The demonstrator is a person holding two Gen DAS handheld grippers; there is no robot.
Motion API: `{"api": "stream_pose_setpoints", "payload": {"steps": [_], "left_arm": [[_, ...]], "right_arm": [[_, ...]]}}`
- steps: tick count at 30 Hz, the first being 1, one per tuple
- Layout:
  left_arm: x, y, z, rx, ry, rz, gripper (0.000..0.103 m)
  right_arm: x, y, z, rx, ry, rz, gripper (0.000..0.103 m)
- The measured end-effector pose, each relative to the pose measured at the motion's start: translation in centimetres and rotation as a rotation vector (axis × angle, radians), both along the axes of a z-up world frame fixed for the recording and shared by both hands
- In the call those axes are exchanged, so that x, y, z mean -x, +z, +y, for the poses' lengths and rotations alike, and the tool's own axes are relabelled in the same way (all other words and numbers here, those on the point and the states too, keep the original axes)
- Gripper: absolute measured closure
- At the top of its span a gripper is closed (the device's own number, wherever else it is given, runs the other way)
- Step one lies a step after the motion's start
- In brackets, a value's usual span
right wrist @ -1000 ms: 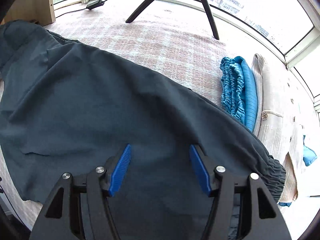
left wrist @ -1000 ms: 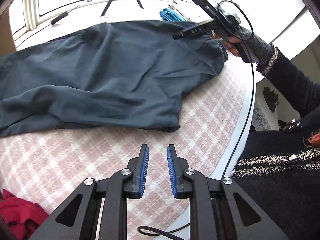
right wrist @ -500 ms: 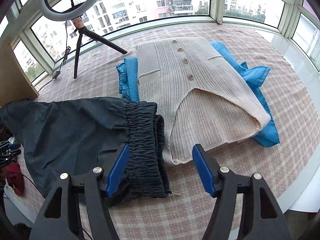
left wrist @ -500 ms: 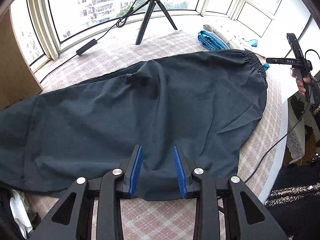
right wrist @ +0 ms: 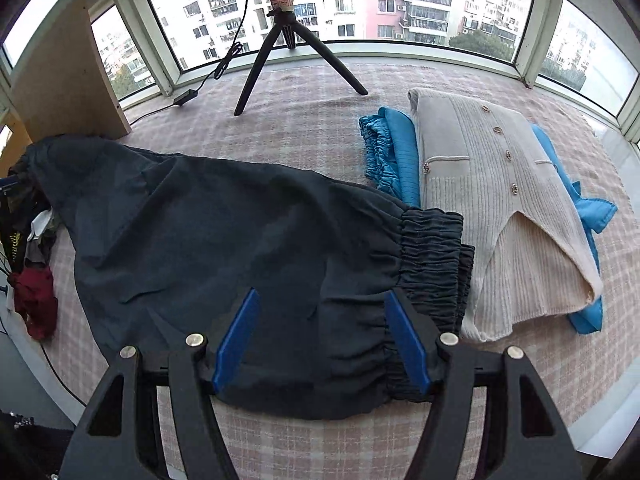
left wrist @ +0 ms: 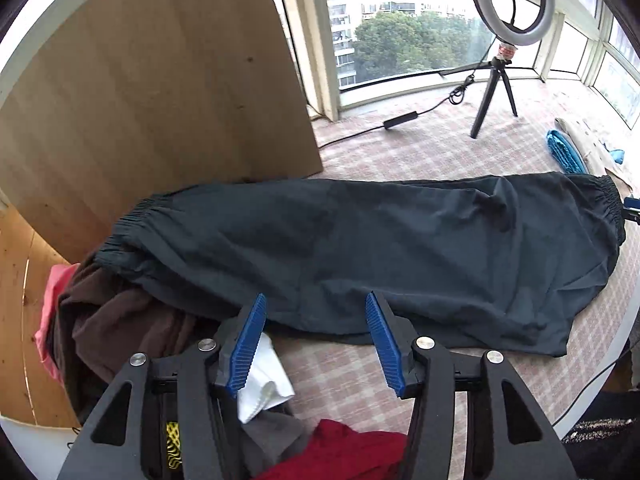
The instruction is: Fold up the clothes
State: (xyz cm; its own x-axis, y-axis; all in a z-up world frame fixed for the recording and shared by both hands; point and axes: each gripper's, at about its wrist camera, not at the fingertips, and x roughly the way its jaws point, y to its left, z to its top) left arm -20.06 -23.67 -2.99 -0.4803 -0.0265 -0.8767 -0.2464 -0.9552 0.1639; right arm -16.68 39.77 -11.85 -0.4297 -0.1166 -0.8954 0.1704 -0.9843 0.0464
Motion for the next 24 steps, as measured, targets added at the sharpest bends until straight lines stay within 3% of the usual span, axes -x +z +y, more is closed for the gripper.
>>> {"api": "stream_pose_setpoints", "payload": {"steps": [4,7,11,14,18,21,24], "left_arm": [[3.8,3.6,-7.9,-0.035,0.119,0.016,0.036],[5.9,3.2,-11.1,-0.002,0.125,-0.027,0.036],[7.0,1.2,-13.6,-0.003,0.083,-0.070,0.036],[7.4,0.7,-15.6,-0.049,0.074,-0.083,0.036],[8.1,0.4,-17.0,-0.117,0.064,-0.118,0.036],[8.4,0.2,-17.7,-0.158,0.053,-0.141,0.036],[8.7,0.5,-18.3,-0.197,0.035,-0.135,0.036]], "right_arm": [[0.0,1.4,-3.2,-0.052,-0.022,0.043,0.038],[0.6,4.3,-7.7,0.054,0.060,0.068,0.038],[1.4,7.3,-20.3,0.230,0.264,0.093,0.038],[2.7,8.0,-32.7,0.315,0.436,0.116,0.038],[6.0,6.9,-47.6,0.386,0.600,0.058,0.038],[8.1,6.4,-55.0,0.387,0.641,0.078,0.038],[9.5,6.2,-59.3,0.349,0.657,0.111,0.038]]}}
